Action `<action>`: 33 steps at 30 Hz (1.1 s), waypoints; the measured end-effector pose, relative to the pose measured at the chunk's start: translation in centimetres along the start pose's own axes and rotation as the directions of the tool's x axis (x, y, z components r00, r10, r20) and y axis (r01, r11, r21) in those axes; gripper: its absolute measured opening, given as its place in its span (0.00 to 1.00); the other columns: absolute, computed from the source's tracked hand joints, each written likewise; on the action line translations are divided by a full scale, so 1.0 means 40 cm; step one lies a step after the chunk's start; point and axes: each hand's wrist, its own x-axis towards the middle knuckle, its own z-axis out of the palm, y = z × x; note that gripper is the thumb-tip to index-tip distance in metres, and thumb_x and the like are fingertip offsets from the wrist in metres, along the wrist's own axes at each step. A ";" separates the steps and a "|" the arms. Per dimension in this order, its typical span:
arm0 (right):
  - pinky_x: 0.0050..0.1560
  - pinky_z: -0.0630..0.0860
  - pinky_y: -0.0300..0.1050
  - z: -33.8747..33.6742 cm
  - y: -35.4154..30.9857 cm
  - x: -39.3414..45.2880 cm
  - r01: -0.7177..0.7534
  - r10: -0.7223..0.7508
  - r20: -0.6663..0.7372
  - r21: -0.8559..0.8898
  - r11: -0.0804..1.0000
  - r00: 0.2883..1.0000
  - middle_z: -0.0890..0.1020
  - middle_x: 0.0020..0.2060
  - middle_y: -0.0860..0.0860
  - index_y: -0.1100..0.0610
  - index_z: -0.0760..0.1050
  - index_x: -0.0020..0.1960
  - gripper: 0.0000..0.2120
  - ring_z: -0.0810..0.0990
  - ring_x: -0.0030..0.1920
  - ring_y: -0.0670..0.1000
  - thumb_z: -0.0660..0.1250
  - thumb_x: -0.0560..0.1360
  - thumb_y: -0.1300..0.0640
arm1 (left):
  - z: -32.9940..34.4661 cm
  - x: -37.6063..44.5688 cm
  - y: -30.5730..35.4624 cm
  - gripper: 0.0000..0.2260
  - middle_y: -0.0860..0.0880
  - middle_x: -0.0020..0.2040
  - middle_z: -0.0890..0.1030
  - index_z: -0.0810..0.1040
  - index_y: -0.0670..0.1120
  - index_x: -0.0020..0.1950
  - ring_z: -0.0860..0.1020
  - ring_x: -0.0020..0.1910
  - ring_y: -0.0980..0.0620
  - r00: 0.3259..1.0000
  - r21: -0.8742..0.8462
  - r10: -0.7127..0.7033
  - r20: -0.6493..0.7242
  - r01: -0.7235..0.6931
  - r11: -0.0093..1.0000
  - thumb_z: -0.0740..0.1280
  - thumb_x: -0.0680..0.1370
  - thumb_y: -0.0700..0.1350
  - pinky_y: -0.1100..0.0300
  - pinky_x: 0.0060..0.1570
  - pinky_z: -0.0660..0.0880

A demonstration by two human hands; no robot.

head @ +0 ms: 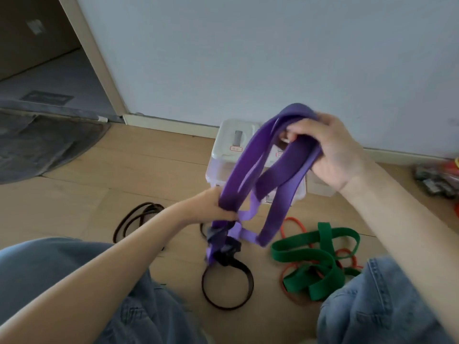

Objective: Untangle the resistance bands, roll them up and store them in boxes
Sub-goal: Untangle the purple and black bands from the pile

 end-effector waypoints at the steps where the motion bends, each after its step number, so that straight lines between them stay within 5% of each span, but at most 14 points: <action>1: 0.41 0.78 0.42 -0.016 -0.012 0.002 0.006 -0.006 -0.012 0.054 0.999 1.000 0.77 0.27 0.53 0.58 0.76 0.28 0.18 0.78 0.32 0.49 0.59 0.72 0.72 | -0.016 0.000 0.006 0.06 0.48 0.43 0.80 0.76 0.42 0.49 0.79 0.44 0.53 1.000 -0.043 0.022 -0.009 -0.022 0.999 0.69 0.73 0.37 0.69 0.41 0.75; 3: 0.44 0.76 0.45 -0.055 -0.007 0.000 -0.049 0.040 -0.063 -0.142 0.989 0.997 0.75 0.32 0.56 0.59 0.74 0.35 0.11 0.77 0.37 0.53 0.62 0.72 0.70 | -0.084 -0.005 0.040 0.08 0.55 0.39 0.81 0.76 0.50 0.48 0.80 0.40 0.61 0.979 -0.168 0.074 -0.187 -0.106 0.980 0.71 0.73 0.40 0.72 0.39 0.73; 5: 0.44 0.71 0.43 -0.086 0.024 -0.019 -0.176 0.192 -0.038 -0.599 0.781 0.981 0.73 0.35 0.55 0.58 0.72 0.40 0.08 0.74 0.42 0.54 0.68 0.71 0.67 | -0.150 -0.018 0.070 0.10 0.57 0.36 0.82 0.76 0.49 0.53 0.79 0.36 0.64 0.910 -0.250 0.093 -0.404 -0.208 0.946 0.70 0.73 0.42 0.73 0.35 0.73; 6: 0.44 0.71 0.41 -0.093 0.038 -0.031 -0.235 0.323 -0.015 -0.719 0.654 0.946 0.76 0.37 0.53 0.58 0.73 0.44 0.09 0.75 0.44 0.52 0.72 0.69 0.64 | -0.162 -0.024 0.081 0.11 0.57 0.34 0.81 0.75 0.48 0.55 0.79 0.34 0.64 0.903 -0.195 0.113 -0.414 -0.209 0.958 0.69 0.74 0.41 0.73 0.34 0.72; 8: 0.57 0.71 0.41 -0.093 0.054 -0.051 -0.307 0.487 -0.016 -0.794 0.525 0.874 0.78 0.54 0.47 0.54 0.71 0.60 0.30 0.74 0.58 0.49 0.78 0.62 0.53 | -0.133 -0.029 0.097 0.11 0.56 0.38 0.78 0.74 0.45 0.56 0.77 0.36 0.61 0.967 0.078 0.128 -0.218 -0.114 0.990 0.68 0.75 0.41 0.72 0.36 0.71; 10: 0.69 0.61 0.44 -0.076 0.061 -0.054 -0.254 0.414 0.009 -0.778 0.575 0.910 0.63 0.70 0.41 0.44 0.56 0.73 0.52 0.60 0.70 0.43 0.77 0.54 0.41 | -0.095 -0.021 0.110 0.08 0.50 0.42 0.78 0.74 0.43 0.54 0.76 0.40 0.52 0.989 0.222 0.127 -0.070 -0.108 0.969 0.67 0.76 0.42 0.64 0.40 0.72; 11: 0.69 0.58 0.41 -0.060 0.064 -0.057 -0.198 0.370 0.051 -0.774 0.602 0.928 0.60 0.71 0.37 0.41 0.53 0.73 0.55 0.57 0.71 0.39 0.77 0.53 0.39 | -0.087 -0.019 0.121 0.07 0.49 0.43 0.78 0.75 0.43 0.53 0.76 0.41 0.52 0.985 0.217 0.163 -0.060 -0.147 0.965 0.66 0.76 0.41 0.64 0.40 0.72; 13: 0.65 0.61 0.37 -0.038 0.076 -0.060 -0.097 0.349 0.165 -0.775 0.624 0.922 0.67 0.65 0.34 0.40 0.60 0.69 0.44 0.62 0.68 0.36 0.78 0.59 0.43 | -0.093 -0.019 0.140 0.06 0.48 0.44 0.79 0.76 0.44 0.53 0.75 0.40 0.55 0.974 0.166 0.220 -0.062 -0.207 0.964 0.66 0.76 0.40 0.64 0.39 0.72; 15: 0.61 0.70 0.40 -0.017 0.084 -0.059 -0.063 0.340 0.202 -0.774 0.630 0.918 0.77 0.55 0.41 0.46 0.68 0.61 0.28 0.74 0.59 0.41 0.77 0.65 0.52 | -0.108 -0.019 0.142 0.08 0.46 0.45 0.80 0.77 0.43 0.53 0.76 0.40 0.54 0.972 0.123 0.207 -0.114 -0.193 0.973 0.67 0.75 0.40 0.61 0.41 0.73; 19: 0.39 0.76 0.38 0.019 0.088 -0.043 -0.112 0.234 0.081 -0.700 0.706 0.969 0.76 0.40 0.50 0.58 0.71 0.55 0.15 0.77 0.36 0.46 0.70 0.70 0.65 | -0.123 -0.015 0.122 0.06 0.53 0.39 0.78 0.75 0.46 0.51 0.74 0.37 0.54 0.964 0.081 0.133 -0.229 -0.117 0.990 0.67 0.74 0.43 0.68 0.35 0.71; 23: 0.47 0.80 0.43 0.020 0.092 -0.041 -0.346 0.465 0.193 -0.441 0.828 0.864 0.78 0.53 0.56 0.54 0.69 0.63 0.24 0.80 0.47 0.50 0.73 0.69 0.63 | -0.121 -0.011 0.109 0.09 0.49 0.45 0.79 0.72 0.46 0.53 0.77 0.44 0.49 0.954 0.070 0.065 -0.292 -0.047 0.996 0.66 0.75 0.44 0.55 0.43 0.75; 26: 0.40 0.77 0.32 0.045 0.129 -0.044 -0.278 0.410 0.111 -0.576 0.769 0.905 0.79 0.49 0.44 0.48 0.66 0.65 0.34 0.81 0.42 0.39 0.78 0.63 0.52 | -0.111 0.003 0.112 0.09 0.53 0.42 0.75 0.68 0.47 0.51 0.74 0.39 0.55 0.928 0.159 0.062 -0.367 -0.003 0.987 0.65 0.74 0.44 0.63 0.35 0.70; 30: 0.39 0.78 0.40 0.039 0.129 -0.019 -0.183 0.160 -0.095 -0.651 0.737 0.983 0.80 0.40 0.46 0.53 0.73 0.54 0.17 0.80 0.37 0.46 0.71 0.68 0.64 | -0.110 0.016 0.101 0.14 0.49 0.48 0.77 0.68 0.46 0.57 0.74 0.41 0.54 0.944 0.240 0.051 -0.327 0.030 0.970 0.66 0.74 0.43 0.61 0.39 0.72; 33: 0.32 0.77 0.41 0.004 0.065 -0.004 -0.261 0.268 -0.024 -0.322 0.910 0.963 0.80 0.32 0.53 0.60 0.76 0.44 0.07 0.79 0.31 0.51 0.63 0.68 0.68 | -0.105 0.019 0.061 0.24 0.50 0.57 0.76 0.65 0.49 0.65 0.75 0.54 0.52 0.965 0.155 0.114 -0.234 -0.079 0.985 0.69 0.72 0.41 0.64 0.52 0.72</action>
